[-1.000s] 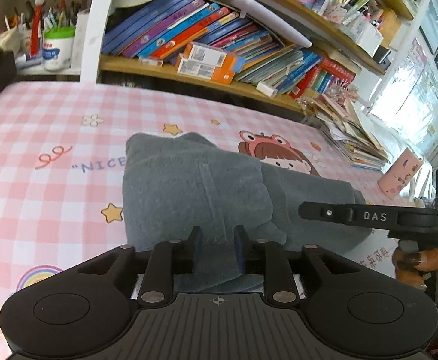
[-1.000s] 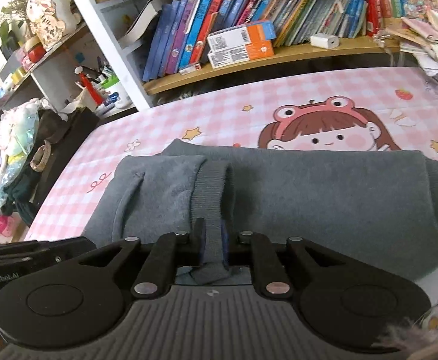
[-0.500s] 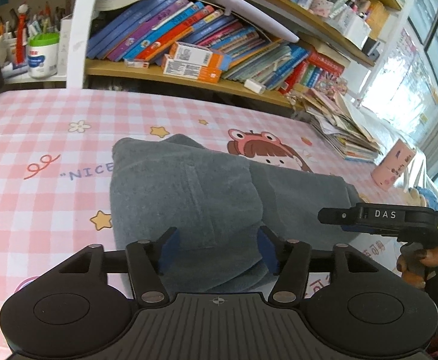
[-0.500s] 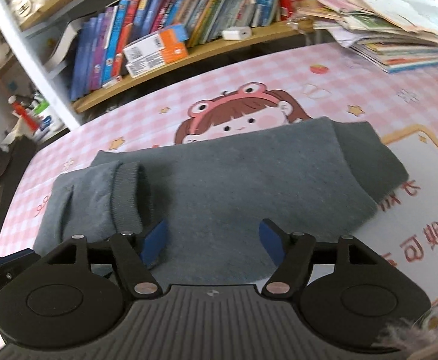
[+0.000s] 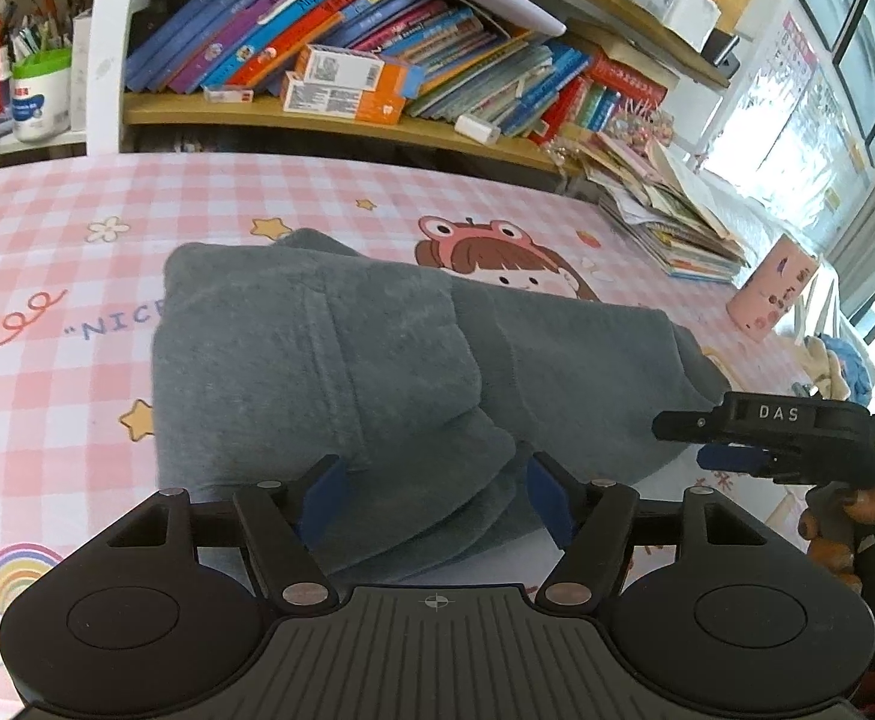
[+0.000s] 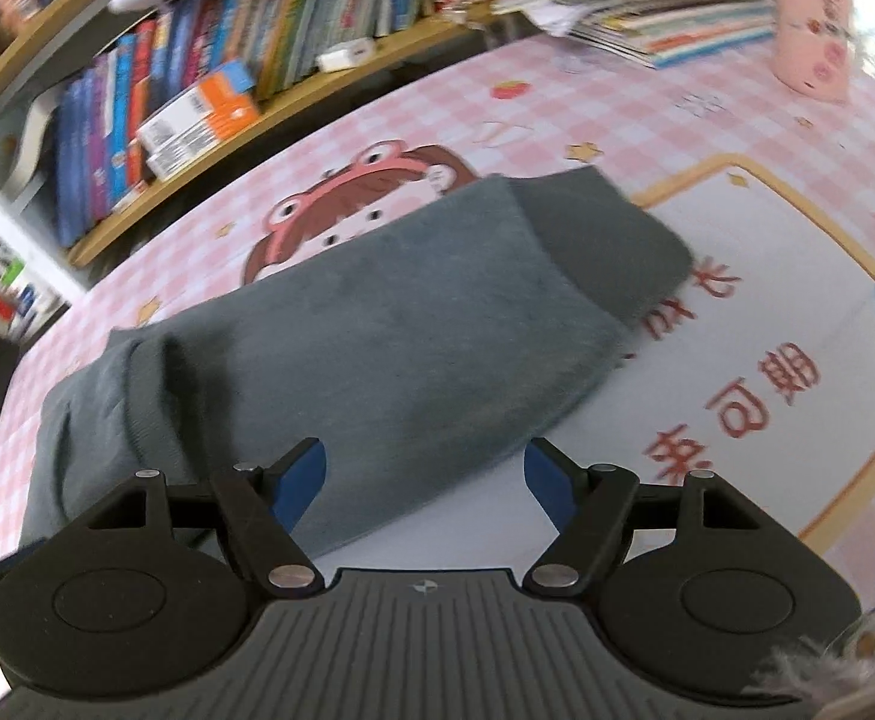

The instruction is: Fold clothes

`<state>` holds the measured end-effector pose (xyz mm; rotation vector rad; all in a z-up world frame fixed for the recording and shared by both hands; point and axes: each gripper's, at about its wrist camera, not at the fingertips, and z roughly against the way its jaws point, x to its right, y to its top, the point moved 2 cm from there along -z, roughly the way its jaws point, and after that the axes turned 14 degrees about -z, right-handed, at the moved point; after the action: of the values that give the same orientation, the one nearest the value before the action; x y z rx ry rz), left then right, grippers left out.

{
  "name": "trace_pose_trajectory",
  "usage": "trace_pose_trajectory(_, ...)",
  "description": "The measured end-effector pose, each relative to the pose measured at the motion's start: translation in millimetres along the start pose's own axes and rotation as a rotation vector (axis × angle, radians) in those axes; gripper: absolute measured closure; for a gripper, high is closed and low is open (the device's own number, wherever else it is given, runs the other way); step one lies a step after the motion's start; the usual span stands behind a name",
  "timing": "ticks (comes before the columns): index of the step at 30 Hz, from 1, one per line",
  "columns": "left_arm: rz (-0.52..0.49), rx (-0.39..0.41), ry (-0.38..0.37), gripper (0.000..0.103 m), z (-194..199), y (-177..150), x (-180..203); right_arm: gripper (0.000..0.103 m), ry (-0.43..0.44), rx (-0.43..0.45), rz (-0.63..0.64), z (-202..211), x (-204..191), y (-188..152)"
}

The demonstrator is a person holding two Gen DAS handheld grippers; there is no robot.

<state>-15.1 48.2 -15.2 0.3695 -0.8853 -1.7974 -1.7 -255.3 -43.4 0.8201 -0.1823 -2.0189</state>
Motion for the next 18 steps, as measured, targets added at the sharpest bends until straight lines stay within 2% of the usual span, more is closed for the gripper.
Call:
trace_pose_trajectory(10,0.008,-0.018,0.023,0.031,-18,8,28,0.032,-0.001,-0.014,-0.169,-5,48,38)
trace_pose_trajectory(18,-0.015,-0.057,0.068,0.026,-33,12,60,0.032,0.082,-0.044,-0.237,-15,76,65)
